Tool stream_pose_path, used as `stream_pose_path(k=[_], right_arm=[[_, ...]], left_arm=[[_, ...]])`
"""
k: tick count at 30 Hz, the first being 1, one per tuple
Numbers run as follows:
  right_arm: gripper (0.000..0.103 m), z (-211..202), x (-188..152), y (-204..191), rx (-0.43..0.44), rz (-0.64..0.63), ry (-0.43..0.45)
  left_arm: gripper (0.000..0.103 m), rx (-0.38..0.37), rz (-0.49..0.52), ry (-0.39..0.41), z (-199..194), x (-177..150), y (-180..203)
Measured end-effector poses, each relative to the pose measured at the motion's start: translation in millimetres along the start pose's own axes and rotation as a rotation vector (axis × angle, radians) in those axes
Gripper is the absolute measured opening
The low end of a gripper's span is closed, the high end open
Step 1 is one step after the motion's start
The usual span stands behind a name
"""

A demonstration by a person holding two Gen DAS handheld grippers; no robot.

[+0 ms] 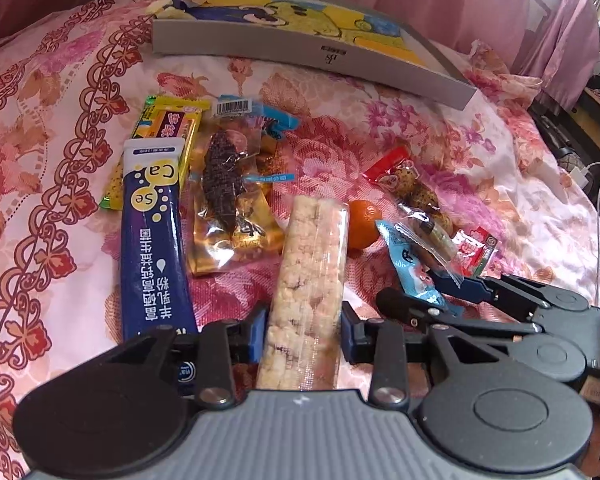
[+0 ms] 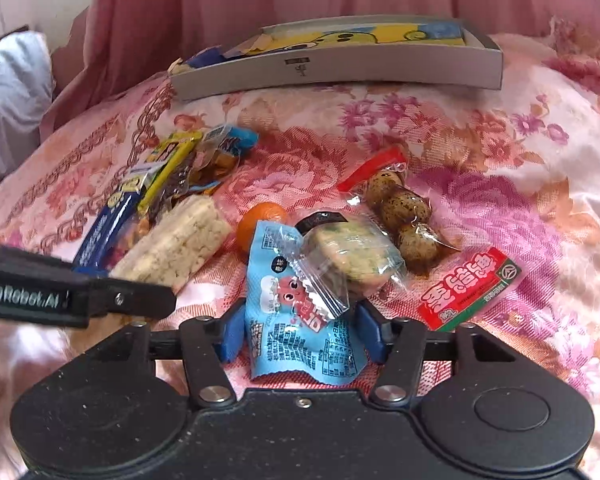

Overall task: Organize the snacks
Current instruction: 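Grasp the rice-cracker bar with left tool while right tool grasps blue candy, then carry both snacks into the grey tray and open both tools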

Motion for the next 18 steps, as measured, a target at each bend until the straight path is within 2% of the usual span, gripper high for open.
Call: stream_pose_path(k=[8,12,18], right_arm=[[0.046,-22,-13,-12,-0.024,-0.082,-0.014],[0.034,-40,-23,-27,-0.076,-0.24,0.047],[0.028,-47,-37,-40,-0.134,-0.415,0.099]], left_arm=[[0.037,0.026,-0.062,-0.062,-5,0,12],[0.036,0.034,-0.098,-0.063,-16,-5,17],[0.036,0.024,-0.135,-0.065,-28,-17,25]])
Point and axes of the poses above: each gripper's, at about its wrist camera, not at the fingertips, and z roughly the way its jaws point, y to its right, x to its top, the point moved 5 cm from there along z, roughly the way its jaws point, and after that the axes turned 15 degrees about z, right-handed, at the moved point
